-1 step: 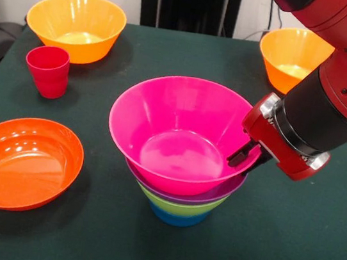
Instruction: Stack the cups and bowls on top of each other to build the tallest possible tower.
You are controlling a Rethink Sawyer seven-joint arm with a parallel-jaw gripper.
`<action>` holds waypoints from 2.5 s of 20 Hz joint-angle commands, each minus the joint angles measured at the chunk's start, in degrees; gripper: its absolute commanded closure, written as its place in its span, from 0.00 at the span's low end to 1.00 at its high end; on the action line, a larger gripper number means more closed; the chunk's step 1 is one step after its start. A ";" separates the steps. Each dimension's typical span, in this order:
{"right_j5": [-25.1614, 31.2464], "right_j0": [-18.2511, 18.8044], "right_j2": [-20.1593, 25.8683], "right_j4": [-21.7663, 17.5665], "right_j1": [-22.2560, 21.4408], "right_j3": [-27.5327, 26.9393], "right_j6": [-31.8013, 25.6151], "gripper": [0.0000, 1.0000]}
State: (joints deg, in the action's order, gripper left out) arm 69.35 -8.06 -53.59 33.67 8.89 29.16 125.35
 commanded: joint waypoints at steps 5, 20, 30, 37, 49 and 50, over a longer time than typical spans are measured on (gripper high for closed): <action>1.49 0.55 5.34 -1.65 3.49 -2.03 3.72 1.00; 2.66 -0.31 6.38 -0.85 2.80 -1.58 4.42 1.00; 2.52 -0.39 7.19 -0.28 2.75 -1.35 4.83 1.00; 2.33 -0.50 7.90 -0.19 2.46 -0.48 4.77 1.00; 1.99 -0.56 8.78 -0.07 2.08 0.43 5.08 1.00; 1.99 -0.59 8.90 -0.13 1.96 0.59 4.95 1.00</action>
State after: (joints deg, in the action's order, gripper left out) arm 69.37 -8.00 -52.95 33.26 8.90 28.56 125.35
